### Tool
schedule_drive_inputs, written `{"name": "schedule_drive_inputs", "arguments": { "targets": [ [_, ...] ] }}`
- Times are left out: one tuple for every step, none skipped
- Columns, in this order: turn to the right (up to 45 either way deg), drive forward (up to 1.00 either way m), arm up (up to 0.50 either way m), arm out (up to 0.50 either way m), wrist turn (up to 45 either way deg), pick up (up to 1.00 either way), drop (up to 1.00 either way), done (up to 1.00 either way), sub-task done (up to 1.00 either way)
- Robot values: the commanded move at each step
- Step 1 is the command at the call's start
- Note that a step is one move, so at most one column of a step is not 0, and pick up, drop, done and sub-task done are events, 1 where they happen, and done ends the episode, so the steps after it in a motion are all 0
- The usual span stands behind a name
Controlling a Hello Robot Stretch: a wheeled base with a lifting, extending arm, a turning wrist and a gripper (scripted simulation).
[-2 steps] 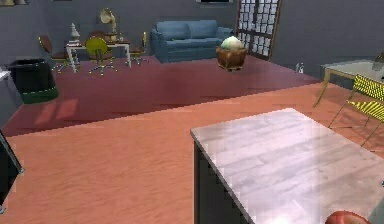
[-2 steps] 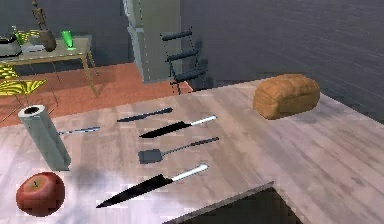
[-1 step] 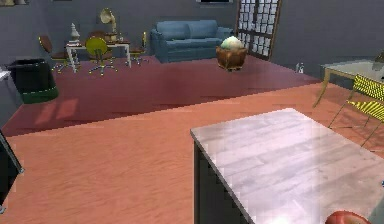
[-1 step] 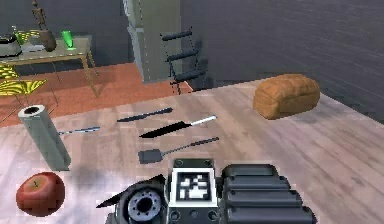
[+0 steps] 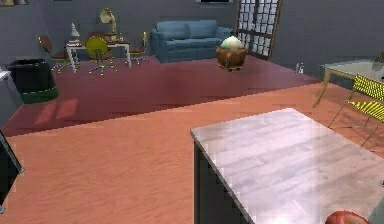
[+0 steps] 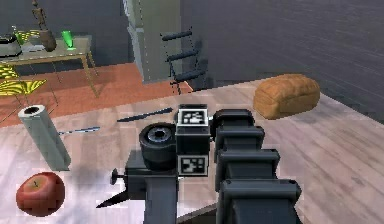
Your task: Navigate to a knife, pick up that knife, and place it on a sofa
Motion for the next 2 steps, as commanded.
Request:
{"name": "schedule_drive_inputs", "arguments": {
  "targets": [
    [0.0,0.0,0.0,0.0,45.0,0.0,0.0,0.0,0.0],
    [0.0,0.0,0.0,0.0,45.0,0.0,0.0,0.0,0.0]
  ]
}}
